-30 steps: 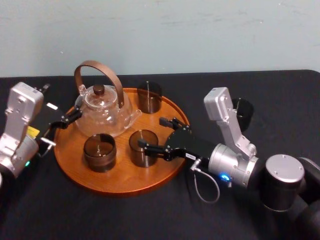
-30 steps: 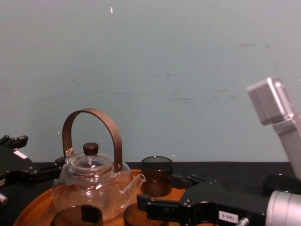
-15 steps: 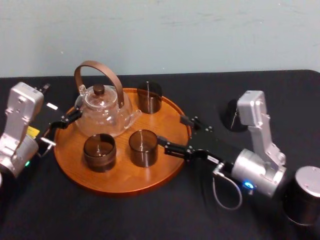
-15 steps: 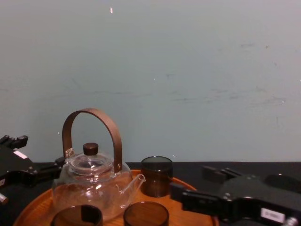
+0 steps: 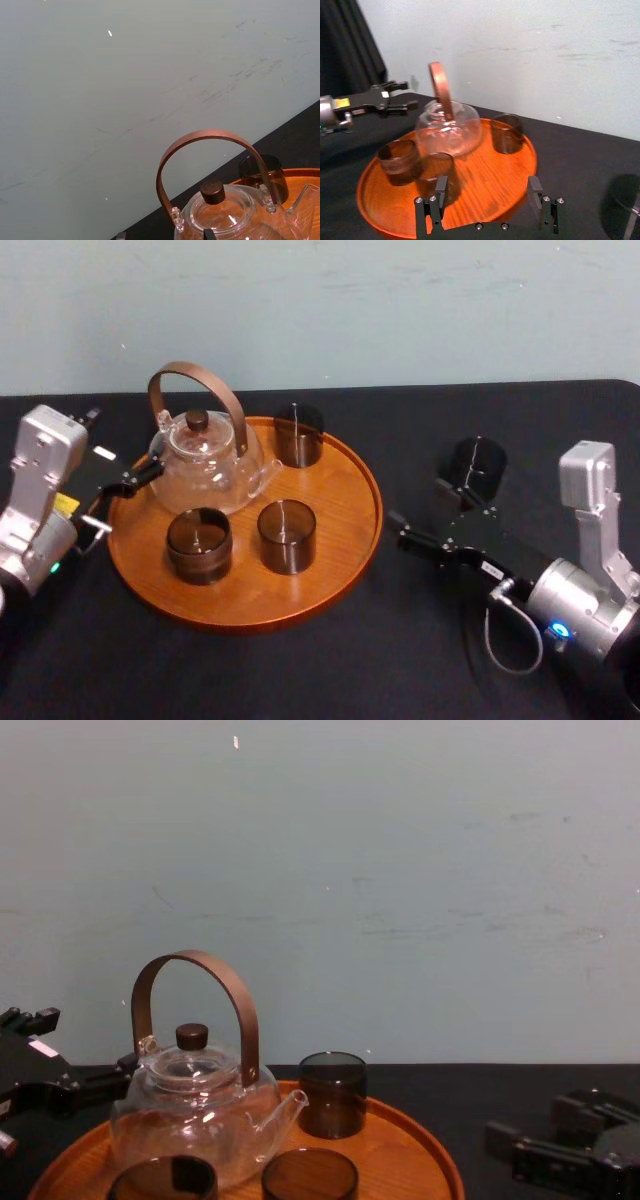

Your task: Pick up the glass from the table and place it on the tray.

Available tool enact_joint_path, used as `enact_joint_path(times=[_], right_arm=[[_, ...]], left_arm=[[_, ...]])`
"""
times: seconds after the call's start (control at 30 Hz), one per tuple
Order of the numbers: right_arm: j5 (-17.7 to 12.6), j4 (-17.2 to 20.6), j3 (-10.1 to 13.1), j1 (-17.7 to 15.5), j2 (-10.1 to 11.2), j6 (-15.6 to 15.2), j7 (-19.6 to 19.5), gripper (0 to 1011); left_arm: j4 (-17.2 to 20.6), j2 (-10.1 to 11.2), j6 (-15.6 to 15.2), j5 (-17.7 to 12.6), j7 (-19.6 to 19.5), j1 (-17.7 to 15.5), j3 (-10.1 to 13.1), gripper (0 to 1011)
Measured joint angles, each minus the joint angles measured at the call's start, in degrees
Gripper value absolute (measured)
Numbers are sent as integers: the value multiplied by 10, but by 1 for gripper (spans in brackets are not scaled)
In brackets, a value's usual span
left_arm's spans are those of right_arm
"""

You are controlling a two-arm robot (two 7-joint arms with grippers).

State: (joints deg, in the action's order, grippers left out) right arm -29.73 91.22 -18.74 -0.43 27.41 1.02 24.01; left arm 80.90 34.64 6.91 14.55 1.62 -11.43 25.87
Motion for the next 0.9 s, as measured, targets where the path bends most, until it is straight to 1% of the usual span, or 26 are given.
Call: enact_joint_path(times=[0.23, 0.33, 0.37, 0.43, 0.63, 0.9], right_arm=[[-8, -7, 24, -17, 3, 1, -12, 1002], [-10, -12, 34, -22, 3, 1, -17, 1002], [-10, -12, 34, -22, 3, 1, -17, 1002], [-10, -18, 43, -24, 1, 1, -23, 1002], [-9, -33, 58, -22, -4, 0, -38, 1002], [-3, -68, 79, -6, -13, -7, -49, 1002]], left_arm=[[0, 0, 0, 0, 0, 0, 0, 1001], [0, 0, 0, 0, 0, 0, 0, 1002], [0, 0, 0, 0, 0, 0, 0, 1001], [0, 0, 0, 0, 0, 0, 0, 1001], [0, 0, 0, 0, 0, 0, 0, 1002], [0, 0, 0, 0, 0, 0, 0, 1001]])
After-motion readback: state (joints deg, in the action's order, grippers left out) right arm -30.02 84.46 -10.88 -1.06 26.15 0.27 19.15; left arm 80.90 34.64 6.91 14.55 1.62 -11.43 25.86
